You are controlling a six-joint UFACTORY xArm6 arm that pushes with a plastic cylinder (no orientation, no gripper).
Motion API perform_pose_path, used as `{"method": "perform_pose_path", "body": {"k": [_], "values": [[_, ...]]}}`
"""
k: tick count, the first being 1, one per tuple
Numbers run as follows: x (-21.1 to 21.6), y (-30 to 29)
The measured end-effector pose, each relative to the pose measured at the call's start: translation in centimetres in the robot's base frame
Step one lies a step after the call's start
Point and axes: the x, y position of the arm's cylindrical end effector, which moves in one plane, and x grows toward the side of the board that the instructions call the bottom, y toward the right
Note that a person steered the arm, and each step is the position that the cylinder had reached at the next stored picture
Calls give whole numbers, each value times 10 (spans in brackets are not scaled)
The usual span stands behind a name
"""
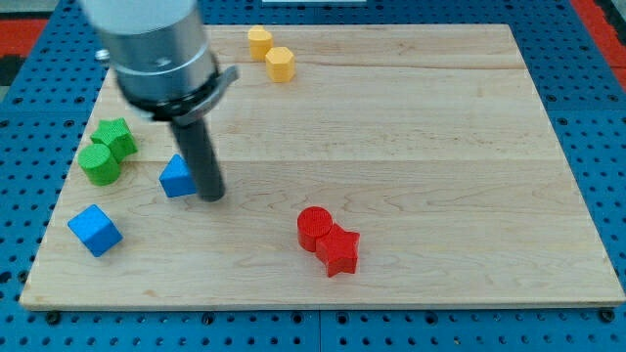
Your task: Move blue triangle towards the blue cube
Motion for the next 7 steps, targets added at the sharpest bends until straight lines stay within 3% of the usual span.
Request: {"method": "perform_pose_path", "body": {"k": [1,4,5,6,7], "values": [[-48,-28],[-16,-71],[-37,-23],[2,-51],[5,-72]]}}
